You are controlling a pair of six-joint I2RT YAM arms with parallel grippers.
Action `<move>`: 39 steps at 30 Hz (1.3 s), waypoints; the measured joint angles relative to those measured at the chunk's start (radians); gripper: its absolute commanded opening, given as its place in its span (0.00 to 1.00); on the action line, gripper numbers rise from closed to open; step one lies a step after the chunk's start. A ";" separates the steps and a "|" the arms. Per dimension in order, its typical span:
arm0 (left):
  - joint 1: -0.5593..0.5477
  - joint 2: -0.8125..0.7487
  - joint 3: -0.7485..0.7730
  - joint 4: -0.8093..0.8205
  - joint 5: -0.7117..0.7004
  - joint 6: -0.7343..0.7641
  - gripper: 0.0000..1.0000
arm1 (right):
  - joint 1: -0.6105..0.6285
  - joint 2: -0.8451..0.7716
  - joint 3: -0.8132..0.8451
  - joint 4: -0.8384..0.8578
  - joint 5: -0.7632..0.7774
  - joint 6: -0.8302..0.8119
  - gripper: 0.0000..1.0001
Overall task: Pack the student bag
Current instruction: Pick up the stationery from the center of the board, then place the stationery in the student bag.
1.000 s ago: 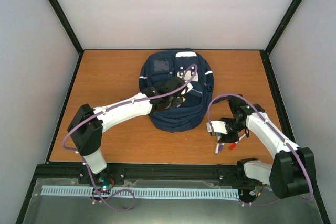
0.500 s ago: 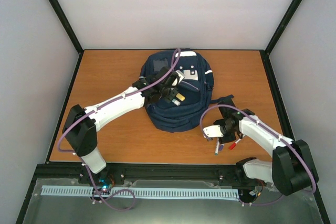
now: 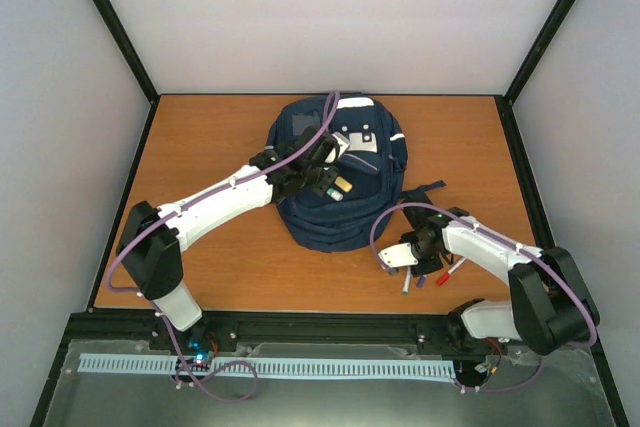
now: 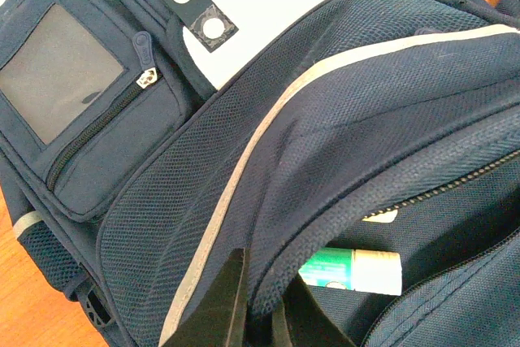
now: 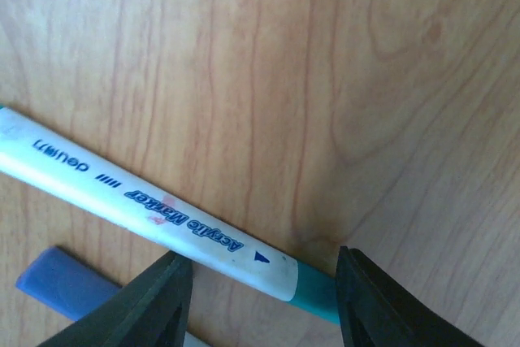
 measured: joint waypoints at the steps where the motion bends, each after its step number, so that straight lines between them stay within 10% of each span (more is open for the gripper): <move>1: 0.000 0.000 0.000 0.000 0.000 0.000 0.01 | 0.009 0.010 0.006 -0.003 0.000 0.008 0.48; 15: 0.000 -0.003 0.000 -0.003 0.005 -0.003 0.01 | 0.145 0.096 0.066 -0.037 -0.013 0.194 0.08; 39: 0.099 -0.045 0.000 -0.014 0.164 -0.029 0.01 | 0.220 0.064 0.560 -0.078 -0.079 0.500 0.06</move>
